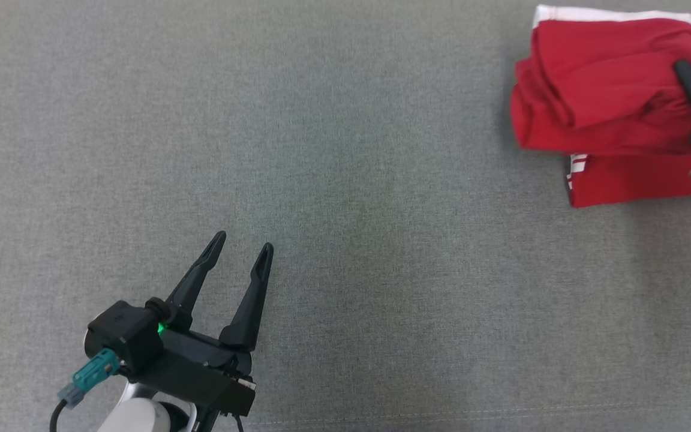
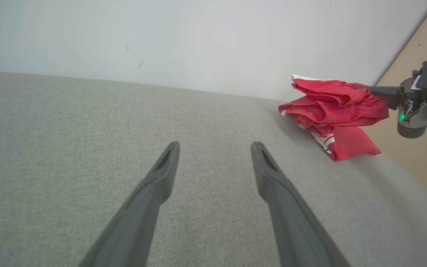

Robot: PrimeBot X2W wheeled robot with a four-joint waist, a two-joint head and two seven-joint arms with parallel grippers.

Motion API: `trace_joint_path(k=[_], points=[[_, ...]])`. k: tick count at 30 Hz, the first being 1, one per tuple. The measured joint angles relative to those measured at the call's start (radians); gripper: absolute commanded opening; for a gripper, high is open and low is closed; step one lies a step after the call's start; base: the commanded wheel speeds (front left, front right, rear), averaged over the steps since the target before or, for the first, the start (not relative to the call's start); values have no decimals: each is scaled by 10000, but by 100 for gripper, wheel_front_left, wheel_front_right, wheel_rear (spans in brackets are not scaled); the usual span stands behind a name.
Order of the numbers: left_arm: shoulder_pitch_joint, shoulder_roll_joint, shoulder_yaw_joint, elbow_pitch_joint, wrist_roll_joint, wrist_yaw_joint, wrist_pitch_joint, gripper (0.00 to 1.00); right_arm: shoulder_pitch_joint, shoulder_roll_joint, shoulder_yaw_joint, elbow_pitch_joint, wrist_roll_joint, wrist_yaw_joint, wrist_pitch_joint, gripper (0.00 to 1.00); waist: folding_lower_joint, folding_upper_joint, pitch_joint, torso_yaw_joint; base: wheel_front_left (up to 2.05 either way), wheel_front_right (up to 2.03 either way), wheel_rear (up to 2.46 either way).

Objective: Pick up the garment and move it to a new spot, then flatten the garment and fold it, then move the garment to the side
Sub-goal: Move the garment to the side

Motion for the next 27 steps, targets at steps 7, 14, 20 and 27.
trace_joint_path(k=[7, 14, 20, 27], points=[[-217, 29, 2, -81, 12, 0, 100, 100, -267, -909, -307, -265, 84, 0, 90, 0, 0, -1, 393, 107, 0, 0, 0], [-236, 104, 58, -113, 12, 2, 109, 100, -367, -1419, -207, -504, 36, 0, 387, 0, 0, 0, 745, 252, 0, 0, 0], [-391, 102, 96, -117, 10, 2, 117, 100, -162, -1661, -52, -610, -31, 0, 518, 0, 0, 0, 946, 312, 0, 0, 0], [-395, 98, 113, -73, 10, 2, 117, 100, 308, -1921, 105, -462, -337, 0, 238, 0, -1, 0, 961, 297, 0, 0, 0]])
